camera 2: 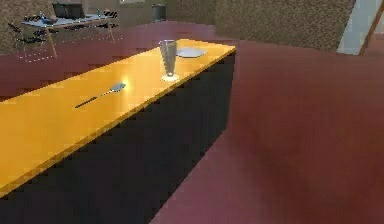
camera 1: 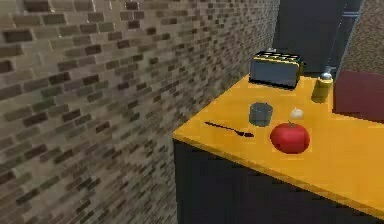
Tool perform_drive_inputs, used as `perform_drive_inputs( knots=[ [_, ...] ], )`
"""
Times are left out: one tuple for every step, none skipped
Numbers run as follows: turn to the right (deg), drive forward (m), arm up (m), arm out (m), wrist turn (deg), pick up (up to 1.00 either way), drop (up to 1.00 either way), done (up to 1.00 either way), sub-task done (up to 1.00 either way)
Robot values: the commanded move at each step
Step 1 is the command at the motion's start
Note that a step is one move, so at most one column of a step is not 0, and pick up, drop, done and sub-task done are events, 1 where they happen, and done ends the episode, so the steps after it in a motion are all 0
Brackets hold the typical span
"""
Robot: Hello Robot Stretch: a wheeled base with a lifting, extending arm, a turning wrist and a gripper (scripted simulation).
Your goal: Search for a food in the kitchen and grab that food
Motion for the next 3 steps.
perform_drive_inputs(
  knots=[
    [-45.0,0.0,0.0,0.0,0.0,0.0,0.0,0.0,0.0],
    [-15.0,0.0,0.0,0.0,0.0,0.0,0.0,0.0,0.0],
    [0.0,0.0,0.5,0.0,0.0,0.0,0.0,0.0,0.0]
  ],
)
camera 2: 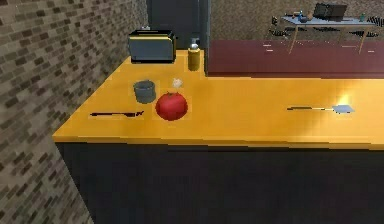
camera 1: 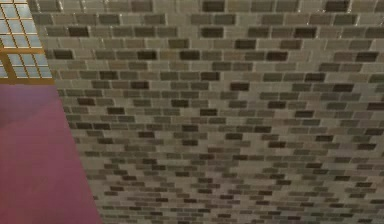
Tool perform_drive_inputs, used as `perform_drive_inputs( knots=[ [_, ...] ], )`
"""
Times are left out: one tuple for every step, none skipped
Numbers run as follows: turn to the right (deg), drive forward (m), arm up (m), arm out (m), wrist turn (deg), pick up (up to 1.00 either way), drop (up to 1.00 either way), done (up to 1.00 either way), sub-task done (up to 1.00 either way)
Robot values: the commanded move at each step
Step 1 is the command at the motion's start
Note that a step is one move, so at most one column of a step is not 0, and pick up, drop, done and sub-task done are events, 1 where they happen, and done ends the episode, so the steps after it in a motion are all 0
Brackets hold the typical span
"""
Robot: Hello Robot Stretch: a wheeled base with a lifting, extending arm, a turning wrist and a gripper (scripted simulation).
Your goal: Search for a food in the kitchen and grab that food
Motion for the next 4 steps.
perform_drive_inputs(
  knots=[
    [0.0,0.0,0.38,0.0,0.0,0.0,0.0,0.0,0.0],
    [0.0,0.0,0.0,0.4,0.0,0.0,0.0,0.0,0.0],
    [0.0,0.0,0.0,0.0,45.0,0.0,0.0,0.0,0.0],
    [0.0,0.0,0.0,0.0,45.0,0.0,0.0,0.0,0.0]
  ],
)
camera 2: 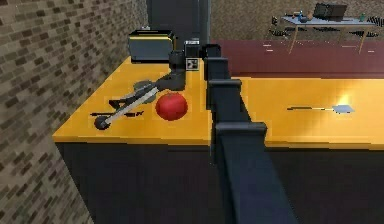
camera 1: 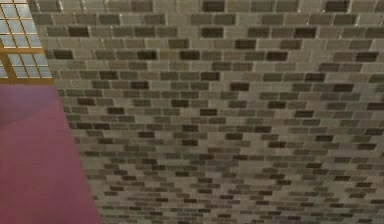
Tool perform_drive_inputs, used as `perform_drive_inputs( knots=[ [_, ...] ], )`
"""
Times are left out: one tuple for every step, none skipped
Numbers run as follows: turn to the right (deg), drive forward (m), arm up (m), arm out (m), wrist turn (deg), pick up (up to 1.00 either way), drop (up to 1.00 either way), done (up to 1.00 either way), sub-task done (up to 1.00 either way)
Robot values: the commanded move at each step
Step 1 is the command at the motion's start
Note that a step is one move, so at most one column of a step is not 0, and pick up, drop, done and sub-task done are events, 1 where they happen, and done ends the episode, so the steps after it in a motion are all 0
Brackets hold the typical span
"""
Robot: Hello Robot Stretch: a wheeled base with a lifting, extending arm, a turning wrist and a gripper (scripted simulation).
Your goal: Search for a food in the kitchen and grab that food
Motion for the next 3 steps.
perform_drive_inputs(
  knots=[
    [0.0,0.0,0.0,0.0,45.0,0.0,0.0,0.0,0.0],
    [0.0,0.0,0.0,0.0,30.0,0.0,0.0,0.0,0.0],
    [0.0,0.0,-0.1,0.0,0.0,0.0,0.0,0.0,0.0]
  ],
)
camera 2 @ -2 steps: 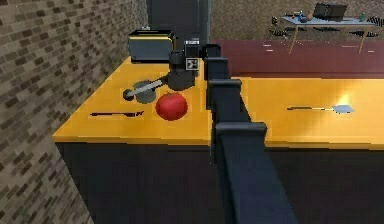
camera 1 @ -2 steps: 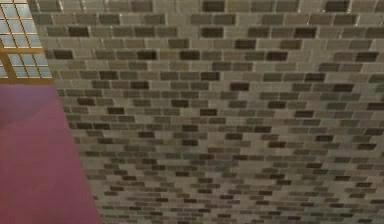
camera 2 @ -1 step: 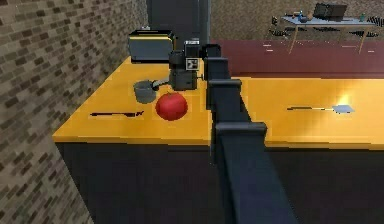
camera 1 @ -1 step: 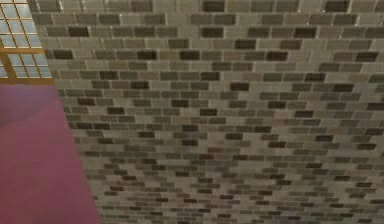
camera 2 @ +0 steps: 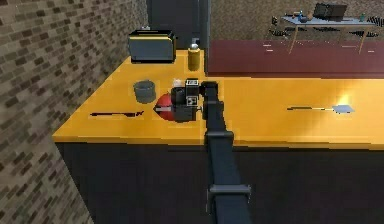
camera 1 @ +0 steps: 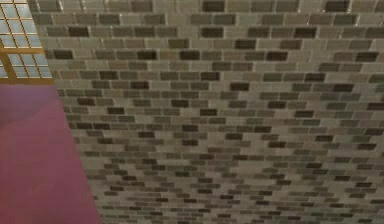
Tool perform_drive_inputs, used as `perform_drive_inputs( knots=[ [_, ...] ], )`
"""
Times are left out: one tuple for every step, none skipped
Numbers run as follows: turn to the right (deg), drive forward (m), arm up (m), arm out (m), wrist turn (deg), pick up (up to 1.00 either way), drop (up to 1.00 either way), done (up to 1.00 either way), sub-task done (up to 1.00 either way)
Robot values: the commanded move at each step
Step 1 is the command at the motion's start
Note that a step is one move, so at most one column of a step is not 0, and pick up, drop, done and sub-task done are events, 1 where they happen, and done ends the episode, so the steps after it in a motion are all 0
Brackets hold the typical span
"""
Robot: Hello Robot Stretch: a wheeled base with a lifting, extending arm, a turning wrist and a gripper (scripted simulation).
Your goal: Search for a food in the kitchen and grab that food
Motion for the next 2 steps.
perform_drive_inputs(
  knots=[
    [0.0,0.0,0.0,0.0,0.0,1.0,0.0,0.0,0.0],
    [0.0,0.0,0.1,0.0,0.0,0.0,0.0,0.0,0.0]
  ],
)
